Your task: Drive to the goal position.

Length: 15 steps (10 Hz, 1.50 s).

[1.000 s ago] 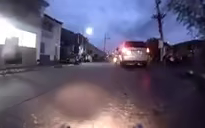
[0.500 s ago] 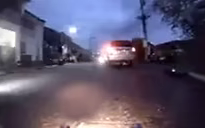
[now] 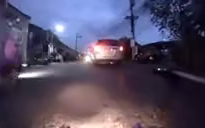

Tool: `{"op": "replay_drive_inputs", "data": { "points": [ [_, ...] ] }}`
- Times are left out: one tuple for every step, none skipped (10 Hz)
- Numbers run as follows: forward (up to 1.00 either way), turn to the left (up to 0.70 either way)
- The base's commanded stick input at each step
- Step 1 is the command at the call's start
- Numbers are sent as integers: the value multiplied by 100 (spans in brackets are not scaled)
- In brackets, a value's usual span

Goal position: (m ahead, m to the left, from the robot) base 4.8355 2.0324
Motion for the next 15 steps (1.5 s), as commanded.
{"op": "replay_drive_inputs", "data": {
  "points": [
    [50,0],
    [50,0],
    [50,0],
    [50,0],
    [50,0],
    [50,0],
    [50,0],
    [50,0],
    [50,6],
    [50,14],
    [50,23],
    [50,31],
    [50,39],
    [50,47],
    [50,50]
  ]
}}
